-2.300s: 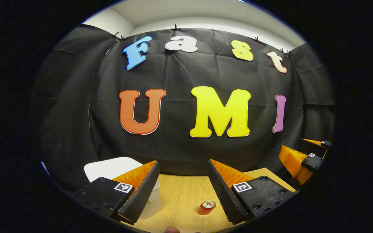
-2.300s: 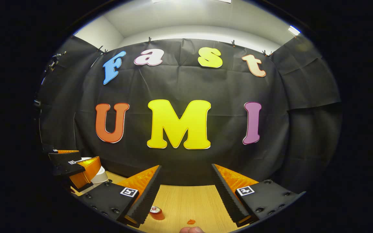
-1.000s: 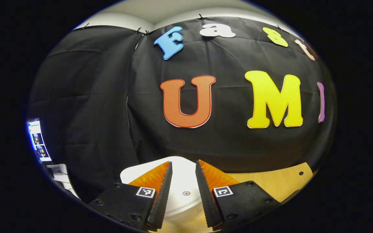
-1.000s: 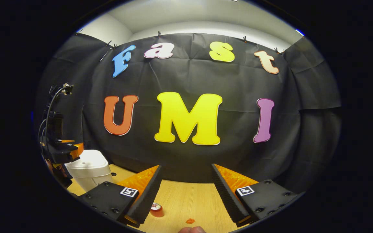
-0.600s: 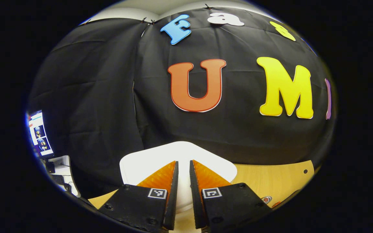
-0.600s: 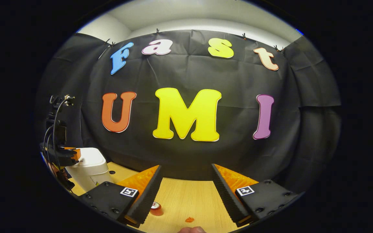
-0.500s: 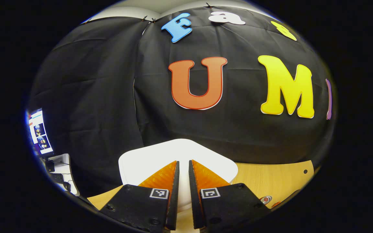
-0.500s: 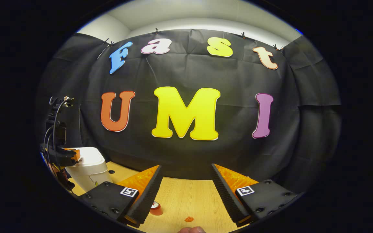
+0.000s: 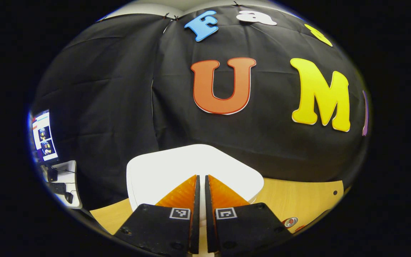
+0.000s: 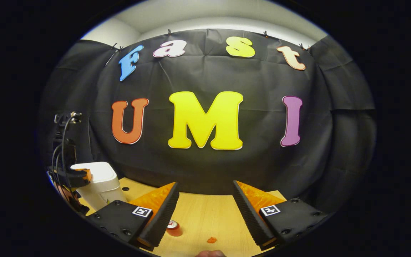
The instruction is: Press the lid of the desktop garbage bin to open it, pick up the crumpled paper on the desktop and throw it into the bin, then pick up the pop can on the desktop and drop it into the bin, and finally close the garbage bin lid.
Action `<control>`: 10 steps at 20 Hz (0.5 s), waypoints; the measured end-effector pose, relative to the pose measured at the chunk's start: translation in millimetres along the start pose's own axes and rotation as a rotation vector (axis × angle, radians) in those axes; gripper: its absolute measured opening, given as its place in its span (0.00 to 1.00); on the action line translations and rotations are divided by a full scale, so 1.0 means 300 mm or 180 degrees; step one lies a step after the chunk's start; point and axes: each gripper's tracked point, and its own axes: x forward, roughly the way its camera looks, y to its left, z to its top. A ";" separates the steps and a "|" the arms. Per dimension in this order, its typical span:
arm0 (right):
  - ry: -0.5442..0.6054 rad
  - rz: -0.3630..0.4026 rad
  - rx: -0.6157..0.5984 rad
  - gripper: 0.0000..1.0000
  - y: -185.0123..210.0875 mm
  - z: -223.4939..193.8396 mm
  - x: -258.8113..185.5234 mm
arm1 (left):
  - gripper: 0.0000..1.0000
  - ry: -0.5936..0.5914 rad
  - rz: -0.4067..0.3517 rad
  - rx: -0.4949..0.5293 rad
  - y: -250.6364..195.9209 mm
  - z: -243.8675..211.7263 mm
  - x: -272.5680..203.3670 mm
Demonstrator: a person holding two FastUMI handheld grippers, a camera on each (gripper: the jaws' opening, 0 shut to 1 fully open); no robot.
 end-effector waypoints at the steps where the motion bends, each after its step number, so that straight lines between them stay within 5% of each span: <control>1: 0.0001 0.0005 -0.0014 0.94 0.001 0.000 0.000 | 0.10 0.0001 0.0038 -0.0053 -0.002 -0.004 -0.002; 10: -0.0051 0.0039 -0.0085 0.94 0.010 0.015 -0.021 | 0.05 -0.0294 -0.0049 0.0019 0.011 0.073 -0.030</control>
